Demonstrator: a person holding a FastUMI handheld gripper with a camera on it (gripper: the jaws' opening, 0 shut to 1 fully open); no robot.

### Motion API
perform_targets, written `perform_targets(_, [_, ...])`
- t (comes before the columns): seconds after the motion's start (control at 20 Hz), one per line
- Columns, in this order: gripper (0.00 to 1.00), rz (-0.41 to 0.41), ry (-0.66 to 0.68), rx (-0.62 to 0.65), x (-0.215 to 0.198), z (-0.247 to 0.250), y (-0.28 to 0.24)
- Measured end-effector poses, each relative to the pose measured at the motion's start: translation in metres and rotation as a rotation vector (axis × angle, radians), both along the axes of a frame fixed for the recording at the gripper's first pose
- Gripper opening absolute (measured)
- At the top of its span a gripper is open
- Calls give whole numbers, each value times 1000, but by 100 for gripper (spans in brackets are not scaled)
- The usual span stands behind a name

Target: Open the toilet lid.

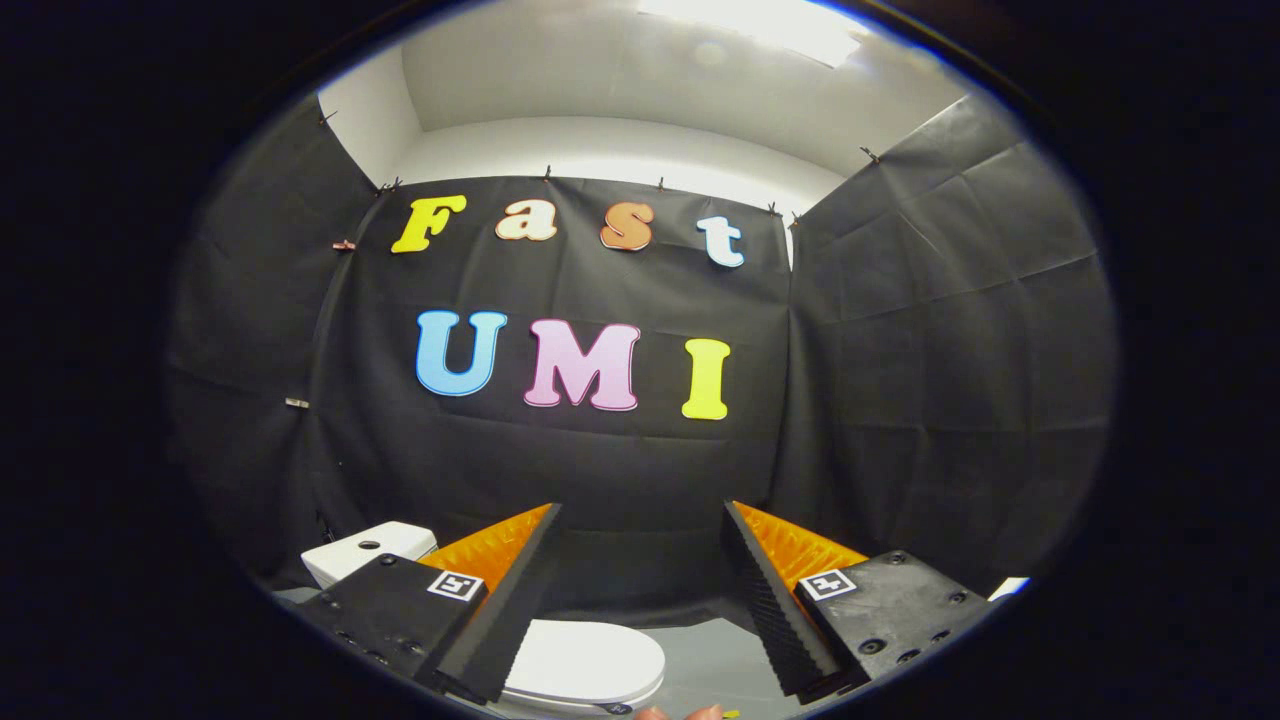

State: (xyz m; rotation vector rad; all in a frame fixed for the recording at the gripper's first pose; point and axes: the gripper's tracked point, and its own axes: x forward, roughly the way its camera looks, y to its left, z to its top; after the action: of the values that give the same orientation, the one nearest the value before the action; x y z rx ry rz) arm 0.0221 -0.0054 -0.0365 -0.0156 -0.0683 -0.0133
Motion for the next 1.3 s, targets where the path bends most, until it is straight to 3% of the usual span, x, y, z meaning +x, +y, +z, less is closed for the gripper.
perform_targets(0.3, [99, 26, 18, -16, 27, -84, -2])
perform_targets(0.75, [99, 114, 136, -10, 39, -258, 9])
perform_targets(0.95, [99, 139, 298, 100, 35, -336, 7])
perform_targets(1.3, [99, 118, 616, 402, 28, -460, -13])
